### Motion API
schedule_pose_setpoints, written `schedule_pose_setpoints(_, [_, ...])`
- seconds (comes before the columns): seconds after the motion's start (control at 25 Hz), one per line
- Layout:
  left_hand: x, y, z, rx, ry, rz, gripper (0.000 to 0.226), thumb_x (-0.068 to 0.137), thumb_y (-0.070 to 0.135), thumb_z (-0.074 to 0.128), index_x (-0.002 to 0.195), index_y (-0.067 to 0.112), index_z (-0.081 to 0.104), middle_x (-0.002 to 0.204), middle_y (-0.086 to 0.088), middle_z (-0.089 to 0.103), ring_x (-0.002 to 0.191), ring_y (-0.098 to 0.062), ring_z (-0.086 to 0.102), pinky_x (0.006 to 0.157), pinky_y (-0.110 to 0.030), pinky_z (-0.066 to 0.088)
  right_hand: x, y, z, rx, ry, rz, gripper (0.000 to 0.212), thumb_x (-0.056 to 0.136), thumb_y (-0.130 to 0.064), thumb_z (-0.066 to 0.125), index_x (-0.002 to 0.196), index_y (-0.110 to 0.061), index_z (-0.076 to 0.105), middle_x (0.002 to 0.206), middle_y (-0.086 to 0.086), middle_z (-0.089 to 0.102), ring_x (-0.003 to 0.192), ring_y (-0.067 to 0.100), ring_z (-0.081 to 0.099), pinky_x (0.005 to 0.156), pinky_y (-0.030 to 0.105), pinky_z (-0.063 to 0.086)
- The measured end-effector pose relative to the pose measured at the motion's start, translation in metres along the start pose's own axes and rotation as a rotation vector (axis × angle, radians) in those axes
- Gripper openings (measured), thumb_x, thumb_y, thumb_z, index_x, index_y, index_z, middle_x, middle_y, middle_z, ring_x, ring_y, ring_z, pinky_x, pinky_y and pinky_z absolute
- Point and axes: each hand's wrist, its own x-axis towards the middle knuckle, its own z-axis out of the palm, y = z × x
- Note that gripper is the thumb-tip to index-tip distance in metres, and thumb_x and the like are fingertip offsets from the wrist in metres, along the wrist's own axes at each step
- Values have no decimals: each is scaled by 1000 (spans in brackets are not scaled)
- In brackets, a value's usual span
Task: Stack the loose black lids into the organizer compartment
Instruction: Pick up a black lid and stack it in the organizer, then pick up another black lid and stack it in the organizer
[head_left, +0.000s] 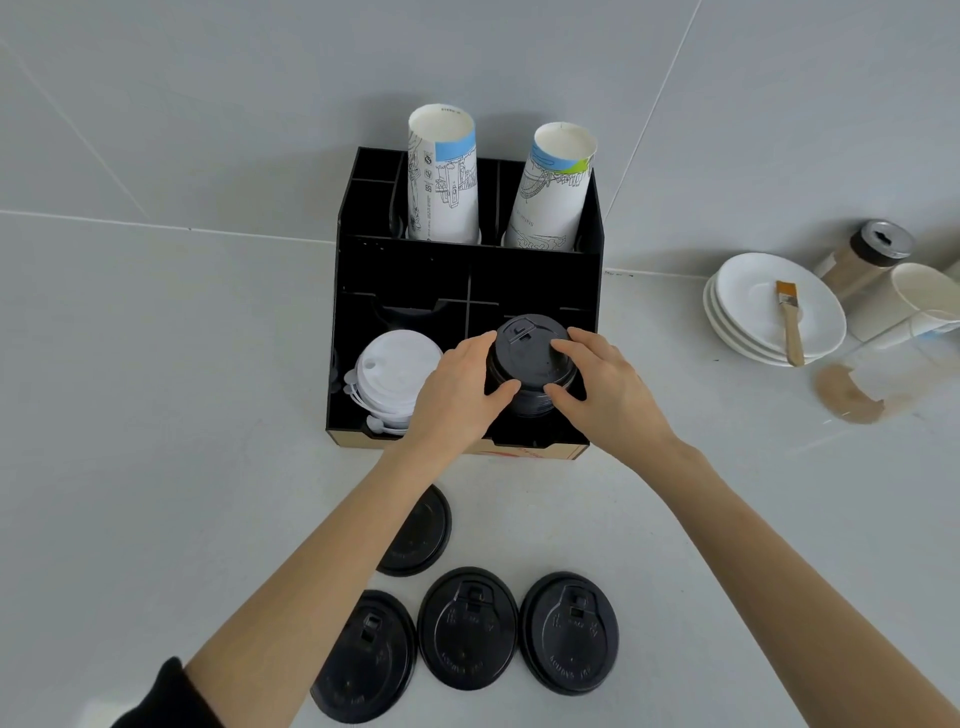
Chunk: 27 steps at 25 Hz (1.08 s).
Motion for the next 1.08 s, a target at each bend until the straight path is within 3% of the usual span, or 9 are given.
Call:
schedule_pose_setpoints(0.28, [-23, -5, -19, -42, 4, -4, 54, 86, 23, 56, 134, 11, 32, 139, -10, 43, 125, -24, 44, 100, -37, 38, -18, -15, 4, 21, 113, -6, 47, 85, -16, 54, 129, -11, 39, 146, 12, 32, 134, 29, 27, 107, 43, 33])
schedule_pose_setpoints(0.56, [-72, -33, -41, -68, 57, -41, 43, 86, 21, 56, 126, 14, 43, 128, -9, 53, 117, -22, 49, 91, -27, 37, -53, -47, 32, 126, 157, -120, 43, 86, -14, 54, 127, -12, 43, 137, 8, 45, 128, 24, 38, 101, 37, 40])
schedule_pose_setpoints(0.76, [-103, -69, -43, -96, 41, -102, 42, 85, 18, 56, 125, 13, 44, 127, -10, 53, 114, -22, 50, 96, -35, 41, -77, -59, 69, 148, 28, -147, 44, 87, -17, 53, 129, -12, 40, 138, 5, 43, 127, 21, 41, 99, 32, 40])
schedule_pose_setpoints(1.08, [-144, -109, -27, -105, -21, -241, 48, 85, 21, 57, 129, 13, 40, 132, -8, 49, 116, -21, 50, 97, -28, 38, -91, -62, 104, 73, -247, -72, 54, 86, -22, 52, 134, -14, 29, 142, 4, 37, 129, 21, 35, 105, 35, 36])
